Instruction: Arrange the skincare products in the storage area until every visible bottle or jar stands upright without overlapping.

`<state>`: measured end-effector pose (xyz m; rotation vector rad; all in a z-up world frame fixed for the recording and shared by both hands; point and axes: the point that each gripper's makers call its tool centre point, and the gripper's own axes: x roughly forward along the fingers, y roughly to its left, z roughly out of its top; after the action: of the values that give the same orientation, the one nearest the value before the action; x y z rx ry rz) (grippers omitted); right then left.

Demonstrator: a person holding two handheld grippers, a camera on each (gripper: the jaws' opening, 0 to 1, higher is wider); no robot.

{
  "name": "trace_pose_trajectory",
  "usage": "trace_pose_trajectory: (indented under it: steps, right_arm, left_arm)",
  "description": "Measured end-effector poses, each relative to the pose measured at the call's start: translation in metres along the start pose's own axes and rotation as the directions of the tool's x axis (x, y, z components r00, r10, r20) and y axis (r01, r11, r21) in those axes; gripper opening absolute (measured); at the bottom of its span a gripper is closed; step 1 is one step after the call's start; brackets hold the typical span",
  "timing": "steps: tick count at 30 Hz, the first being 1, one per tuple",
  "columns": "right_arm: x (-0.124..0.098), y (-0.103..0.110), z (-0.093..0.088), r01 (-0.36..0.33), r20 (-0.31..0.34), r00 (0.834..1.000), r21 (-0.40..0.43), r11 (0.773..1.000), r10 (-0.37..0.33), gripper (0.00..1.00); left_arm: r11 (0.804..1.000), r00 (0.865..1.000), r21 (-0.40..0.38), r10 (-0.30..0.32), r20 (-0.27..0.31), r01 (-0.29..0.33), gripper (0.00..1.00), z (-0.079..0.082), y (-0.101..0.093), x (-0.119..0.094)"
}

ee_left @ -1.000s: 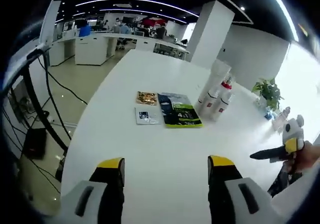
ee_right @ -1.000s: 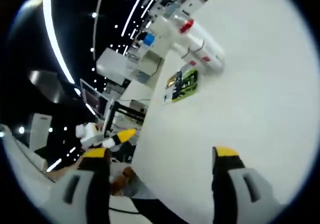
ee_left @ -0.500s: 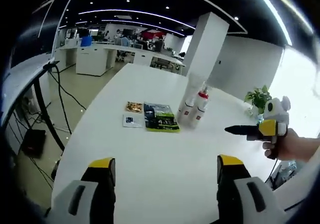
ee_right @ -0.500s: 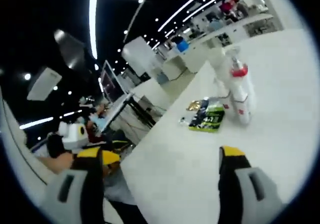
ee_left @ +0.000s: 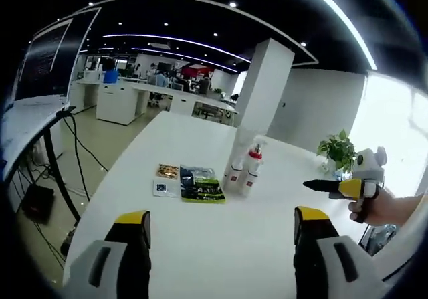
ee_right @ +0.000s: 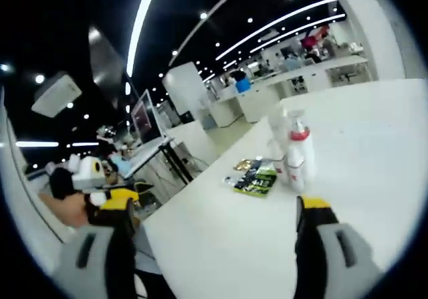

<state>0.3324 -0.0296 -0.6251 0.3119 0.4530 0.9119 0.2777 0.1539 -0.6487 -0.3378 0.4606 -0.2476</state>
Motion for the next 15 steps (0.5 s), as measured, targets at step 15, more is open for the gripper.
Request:
trace_pose_trajectory:
  steps: [15]
  right_arm:
    - [-0.047,-0.007,0.002,0.065,0.056,0.997,-0.125,0.99,-0.059,0.99]
  left_arm:
    - [0.995,0.988,0.027,-0.1,0.114,0.097,1.0,0.007,-0.037,0.0]
